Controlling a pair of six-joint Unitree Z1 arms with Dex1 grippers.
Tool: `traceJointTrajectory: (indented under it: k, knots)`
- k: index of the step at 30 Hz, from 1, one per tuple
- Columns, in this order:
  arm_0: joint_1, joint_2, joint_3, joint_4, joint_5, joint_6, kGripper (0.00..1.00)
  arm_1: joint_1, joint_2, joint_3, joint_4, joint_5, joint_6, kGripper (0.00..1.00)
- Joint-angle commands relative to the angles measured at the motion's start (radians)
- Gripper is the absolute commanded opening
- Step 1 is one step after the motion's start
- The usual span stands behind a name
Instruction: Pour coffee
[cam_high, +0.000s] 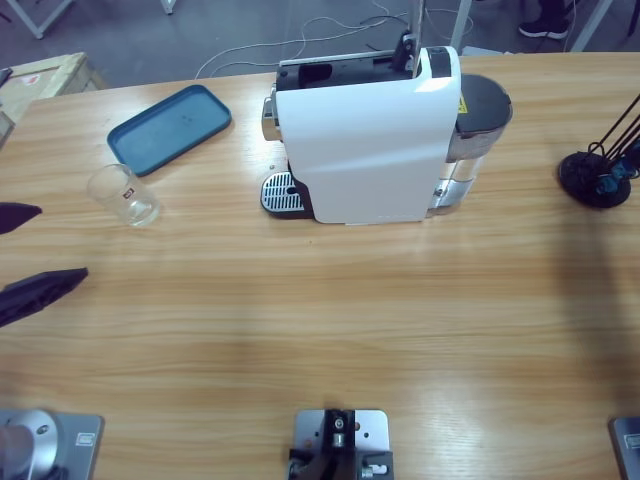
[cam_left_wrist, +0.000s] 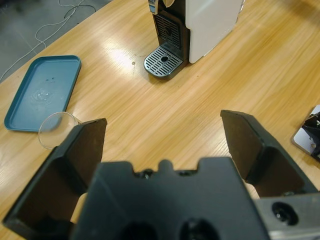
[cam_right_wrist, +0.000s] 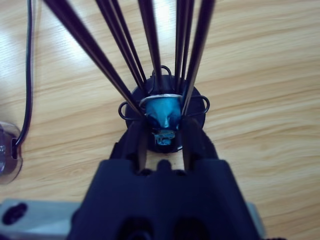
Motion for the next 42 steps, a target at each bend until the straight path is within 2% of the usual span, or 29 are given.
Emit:
traceJointTrajectory:
  k: [1, 9, 15, 26, 28, 29, 30, 32, 39, 41, 42]
  knots:
    - [-0.008, -0.019, 0.042, -0.01, 0.009, -0.008, 0.973, -0.014, -0.033, 0.021, -0.004, 0.039, -0.032, 0.0]
    - [-0.008, -0.046, 0.078, -0.056, -0.015, -0.038, 0.946, -0.014, -0.184, -0.045, 0.134, 0.032, -0.039, 0.0]
    - [-0.009, -0.055, 0.079, -0.056, -0.022, -0.039, 0.936, -0.014, -0.337, -0.188, 0.314, 0.025, -0.041, 0.0]
    - [-0.009, -0.063, 0.083, -0.058, -0.022, -0.039, 0.931, -0.014, -0.412, -0.194, 0.388, 0.012, -0.038, 0.0]
    - [-0.009, -0.062, 0.083, -0.058, -0.022, -0.039, 0.931, -0.009, -0.396, -0.159, 0.388, 0.013, -0.005, 0.629]
    - [-0.009, -0.06, 0.083, -0.059, -0.022, -0.039, 0.931, 0.005, -0.373, -0.133, 0.385, 0.007, 0.009, 0.797]
    - [-0.009, -0.056, 0.083, -0.06, -0.022, -0.039, 0.931, 0.013, -0.355, -0.108, 0.375, 0.001, 0.019, 0.865]
    - [-0.009, -0.051, 0.083, -0.06, -0.022, -0.039, 0.931, 0.017, -0.309, -0.048, 0.327, -0.002, 0.042, 0.91]
    - [-0.009, -0.05, 0.082, -0.061, -0.02, -0.039, 0.931, 0.051, -0.182, 0.016, 0.181, -0.001, 0.053, 0.907]
    - [-0.009, -0.05, 0.082, -0.061, -0.019, -0.039, 0.931, 0.051, -0.15, 0.009, 0.156, -0.003, 0.053, 0.874]
    - [-0.009, -0.05, 0.082, -0.061, -0.019, -0.039, 0.928, 0.051, -0.133, 0.003, 0.15, -0.004, 0.053, 0.82]
